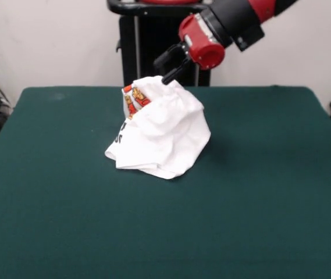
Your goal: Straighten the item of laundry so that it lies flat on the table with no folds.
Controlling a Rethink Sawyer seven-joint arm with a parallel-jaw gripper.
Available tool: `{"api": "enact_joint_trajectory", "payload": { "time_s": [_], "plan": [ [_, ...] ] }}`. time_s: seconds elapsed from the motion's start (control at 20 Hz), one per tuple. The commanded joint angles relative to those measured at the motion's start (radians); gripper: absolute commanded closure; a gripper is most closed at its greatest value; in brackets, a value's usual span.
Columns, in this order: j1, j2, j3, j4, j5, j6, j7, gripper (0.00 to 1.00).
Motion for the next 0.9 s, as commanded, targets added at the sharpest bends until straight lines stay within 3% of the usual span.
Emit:
{"api": "enact_joint_trajectory", "payload": {
  "time_s": [0.05,0.2,0.4,0.65,0.9],
  "plan": [
    [-0.089,-0.365,0.292,-0.003,-0.137,0.185,-0.253,0.00],
    [-0.116,-0.373,0.334,-0.004,-0.199,0.103,-0.214,0.00],
    [-0.240,-0.424,0.509,0.030,-0.301,-0.073,-0.260,0.00],
    [-0.264,-0.376,0.546,0.013,-0.427,-0.220,-0.131,0.00],
    [-0.293,-0.355,0.602,0.007,-0.511,-0.250,-0.068,0.00]
  ]
}}
